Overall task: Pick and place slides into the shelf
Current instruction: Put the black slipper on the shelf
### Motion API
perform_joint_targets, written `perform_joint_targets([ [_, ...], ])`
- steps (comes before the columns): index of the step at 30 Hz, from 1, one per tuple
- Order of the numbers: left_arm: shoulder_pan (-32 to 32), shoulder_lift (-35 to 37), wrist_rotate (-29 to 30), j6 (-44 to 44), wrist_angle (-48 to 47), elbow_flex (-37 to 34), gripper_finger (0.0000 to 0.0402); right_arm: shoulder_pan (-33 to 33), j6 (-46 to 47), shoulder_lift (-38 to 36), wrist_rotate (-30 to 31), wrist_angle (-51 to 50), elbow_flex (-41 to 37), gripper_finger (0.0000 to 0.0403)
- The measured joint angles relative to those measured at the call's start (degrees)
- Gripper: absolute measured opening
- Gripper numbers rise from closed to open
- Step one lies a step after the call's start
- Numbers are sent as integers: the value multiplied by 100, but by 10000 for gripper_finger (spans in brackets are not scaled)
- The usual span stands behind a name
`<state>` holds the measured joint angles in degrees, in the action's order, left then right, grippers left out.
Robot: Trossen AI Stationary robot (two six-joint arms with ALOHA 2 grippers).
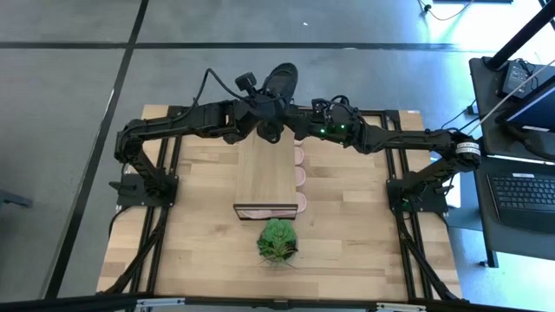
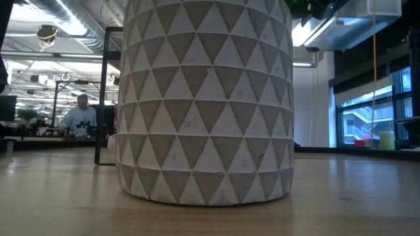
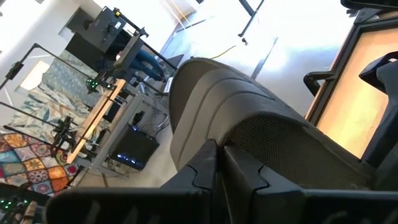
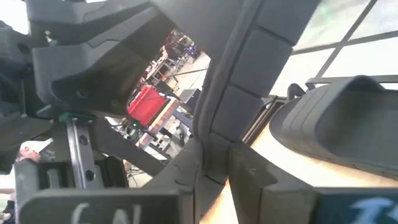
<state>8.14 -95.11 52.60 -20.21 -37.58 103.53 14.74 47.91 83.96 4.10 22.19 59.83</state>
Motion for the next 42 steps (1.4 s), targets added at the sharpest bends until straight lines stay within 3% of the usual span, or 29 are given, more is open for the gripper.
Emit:
perform_joint_targets([
  [8,-25,0,-15,-267,-238,2,40,5,-36,0,-138,-121,0,57],
  [14,-72,86,-83,6,-708,4,44,123,-30,-14,-467,-176,0,56],
  [22,-72,616,-1445,941,-1707,4,45,510,-17,-103,-953,-261,0,52],
  [27,-72,892,-2299,1262,-2158,4,45,858,1,-105,-2555,-334,0,52],
  [31,-68,1019,-2950,1410,-2565,4,45,1141,328,-105,-4588,-462,0,51],
  [35,-66,1073,-3111,1629,-2805,2,45,1259,571,-109,-5990,-751,0,47],
  [38,-66,1141,-3129,1720,-2947,4,45,1258,321,-111,-6521,-1182,0,47],
  [42,-66,1259,-3441,1927,-3077,4,45,1259,-376,-110,-6593,-1944,0,47],
])
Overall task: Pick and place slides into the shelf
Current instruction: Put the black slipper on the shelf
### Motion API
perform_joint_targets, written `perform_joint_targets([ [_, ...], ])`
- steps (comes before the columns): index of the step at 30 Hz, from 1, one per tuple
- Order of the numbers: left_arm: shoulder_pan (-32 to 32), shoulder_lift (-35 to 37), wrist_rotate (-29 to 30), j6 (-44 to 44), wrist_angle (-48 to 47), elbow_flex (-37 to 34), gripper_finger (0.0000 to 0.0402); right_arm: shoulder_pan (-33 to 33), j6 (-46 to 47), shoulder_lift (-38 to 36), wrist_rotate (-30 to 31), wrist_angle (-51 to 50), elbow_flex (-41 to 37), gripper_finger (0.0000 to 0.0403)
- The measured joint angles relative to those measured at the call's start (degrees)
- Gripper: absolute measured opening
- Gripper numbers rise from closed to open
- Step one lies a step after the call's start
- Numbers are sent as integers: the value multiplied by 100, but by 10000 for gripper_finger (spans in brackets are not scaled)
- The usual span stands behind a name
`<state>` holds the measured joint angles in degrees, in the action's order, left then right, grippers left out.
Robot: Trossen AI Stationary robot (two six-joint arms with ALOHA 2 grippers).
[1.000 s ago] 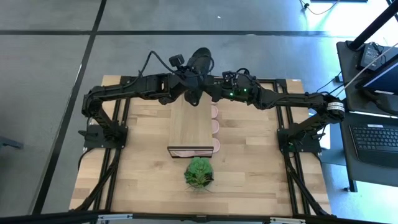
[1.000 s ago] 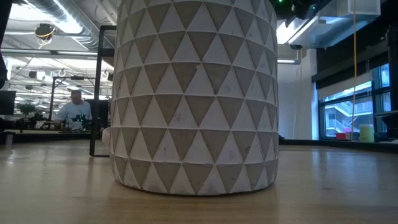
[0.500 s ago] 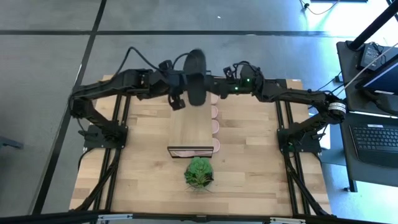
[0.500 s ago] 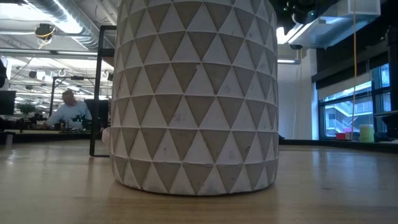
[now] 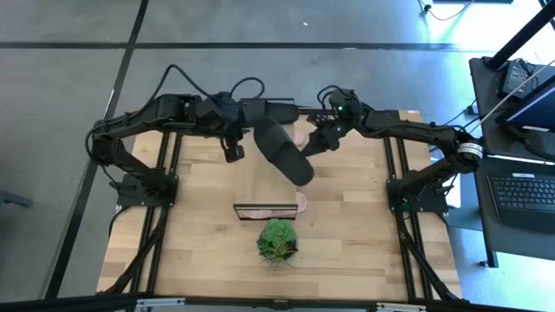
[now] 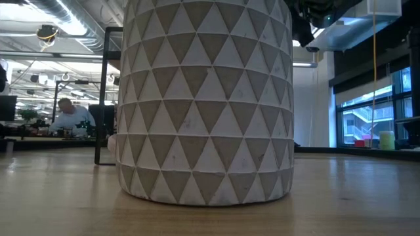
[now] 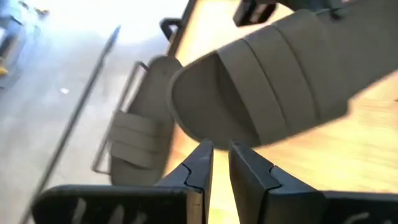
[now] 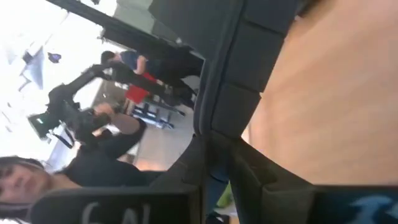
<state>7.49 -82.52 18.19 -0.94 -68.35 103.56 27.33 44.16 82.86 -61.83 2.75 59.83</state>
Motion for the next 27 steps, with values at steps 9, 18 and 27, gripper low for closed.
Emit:
perform_joint_targets([
  [9,-1,104,-141,362,-23,-1,45,-24,-576,587,-27,-162,2,47],
  [18,-2,102,-144,430,-25,-1,45,-24,-462,1187,-564,395,7,47],
  [27,-2,100,-142,530,-25,-1,45,-24,-1126,1382,-373,481,7,65],
])
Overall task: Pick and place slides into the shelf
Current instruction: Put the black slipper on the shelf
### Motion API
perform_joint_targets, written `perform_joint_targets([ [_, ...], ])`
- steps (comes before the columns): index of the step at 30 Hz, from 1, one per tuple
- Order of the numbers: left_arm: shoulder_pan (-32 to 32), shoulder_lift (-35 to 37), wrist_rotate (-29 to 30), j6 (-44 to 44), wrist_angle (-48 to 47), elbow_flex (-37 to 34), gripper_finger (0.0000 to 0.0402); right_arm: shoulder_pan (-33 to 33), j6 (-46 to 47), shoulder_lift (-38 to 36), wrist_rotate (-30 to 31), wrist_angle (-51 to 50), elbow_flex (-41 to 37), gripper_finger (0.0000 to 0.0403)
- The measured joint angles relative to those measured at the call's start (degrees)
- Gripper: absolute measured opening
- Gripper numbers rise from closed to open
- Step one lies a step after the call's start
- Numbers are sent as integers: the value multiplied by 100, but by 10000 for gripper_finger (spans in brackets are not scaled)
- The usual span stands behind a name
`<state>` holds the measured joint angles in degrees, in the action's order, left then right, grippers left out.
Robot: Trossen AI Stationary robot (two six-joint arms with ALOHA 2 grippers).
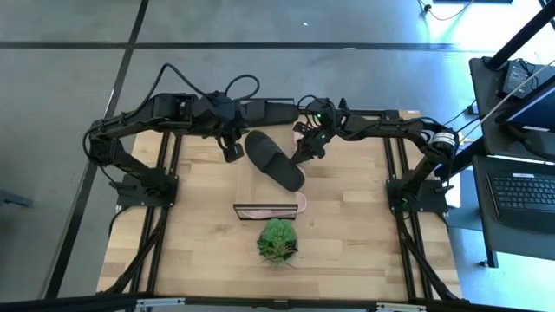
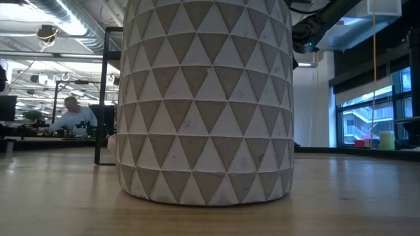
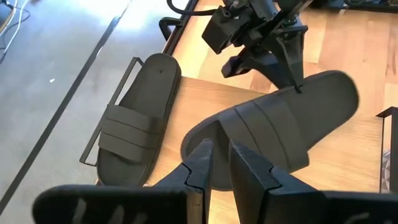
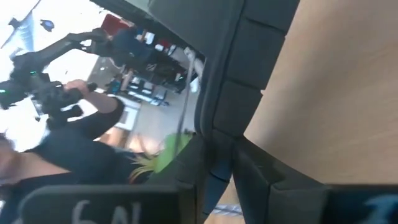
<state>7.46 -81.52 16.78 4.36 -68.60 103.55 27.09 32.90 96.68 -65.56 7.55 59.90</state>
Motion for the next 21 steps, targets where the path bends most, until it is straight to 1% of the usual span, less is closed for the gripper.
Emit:
perform_joint_targets([
  [3,0,0,0,2,0,0,45,0,-229,0,263,-4,0,79],
  [8,0,-2,0,4,0,0,45,0,-343,0,464,-105,0,84],
  [14,0,-4,0,20,0,0,45,7,-513,0,548,-481,0,86],
  [21,0,-4,2,15,0,0,45,13,-324,0,577,-564,2,88],
])
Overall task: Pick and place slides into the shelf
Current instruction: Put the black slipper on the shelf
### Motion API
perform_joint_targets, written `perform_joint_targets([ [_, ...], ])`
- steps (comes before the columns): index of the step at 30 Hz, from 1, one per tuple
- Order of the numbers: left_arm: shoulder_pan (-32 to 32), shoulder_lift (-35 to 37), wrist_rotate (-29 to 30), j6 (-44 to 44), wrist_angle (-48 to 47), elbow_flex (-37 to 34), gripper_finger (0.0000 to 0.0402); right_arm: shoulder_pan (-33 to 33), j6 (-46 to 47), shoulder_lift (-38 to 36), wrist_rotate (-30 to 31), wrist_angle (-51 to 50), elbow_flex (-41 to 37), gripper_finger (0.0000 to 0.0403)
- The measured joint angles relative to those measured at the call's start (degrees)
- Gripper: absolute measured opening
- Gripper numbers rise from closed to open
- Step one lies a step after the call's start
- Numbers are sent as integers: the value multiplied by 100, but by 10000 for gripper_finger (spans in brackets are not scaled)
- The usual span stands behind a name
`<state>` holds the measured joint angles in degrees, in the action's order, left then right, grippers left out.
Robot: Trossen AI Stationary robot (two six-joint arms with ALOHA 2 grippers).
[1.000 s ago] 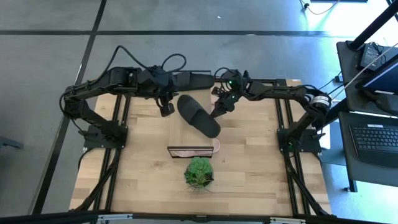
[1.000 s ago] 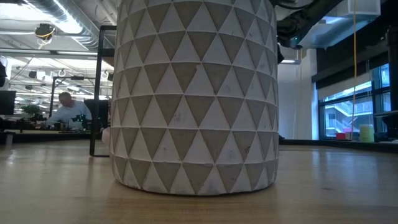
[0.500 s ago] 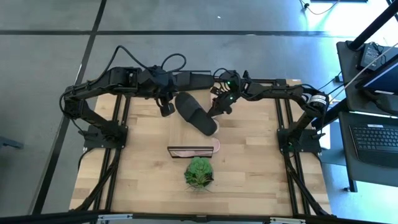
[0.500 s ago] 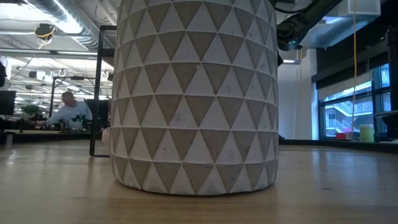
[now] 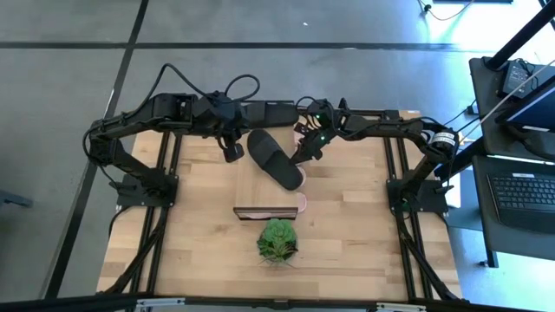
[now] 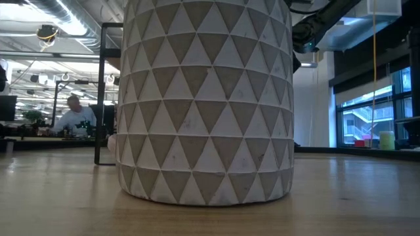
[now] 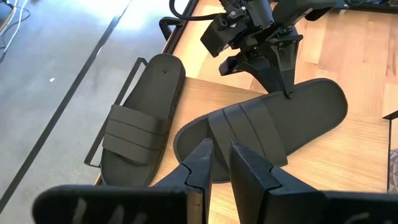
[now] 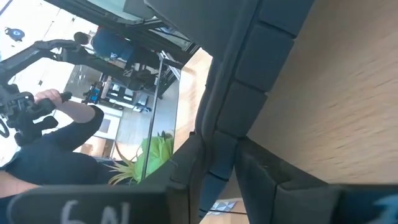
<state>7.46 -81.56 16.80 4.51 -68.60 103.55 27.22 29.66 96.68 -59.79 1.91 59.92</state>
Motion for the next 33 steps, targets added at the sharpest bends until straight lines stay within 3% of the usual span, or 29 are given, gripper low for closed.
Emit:
perform_joint_targets([
  [9,-1,-2,1,-4,0,0,45,4,7,0,21,-12,0,98],
  [22,-2,-2,2,-11,0,0,45,205,9,2,66,-16,0,205],
  [33,-2,-2,2,-11,0,0,45,267,5,2,50,-13,0,213],
])
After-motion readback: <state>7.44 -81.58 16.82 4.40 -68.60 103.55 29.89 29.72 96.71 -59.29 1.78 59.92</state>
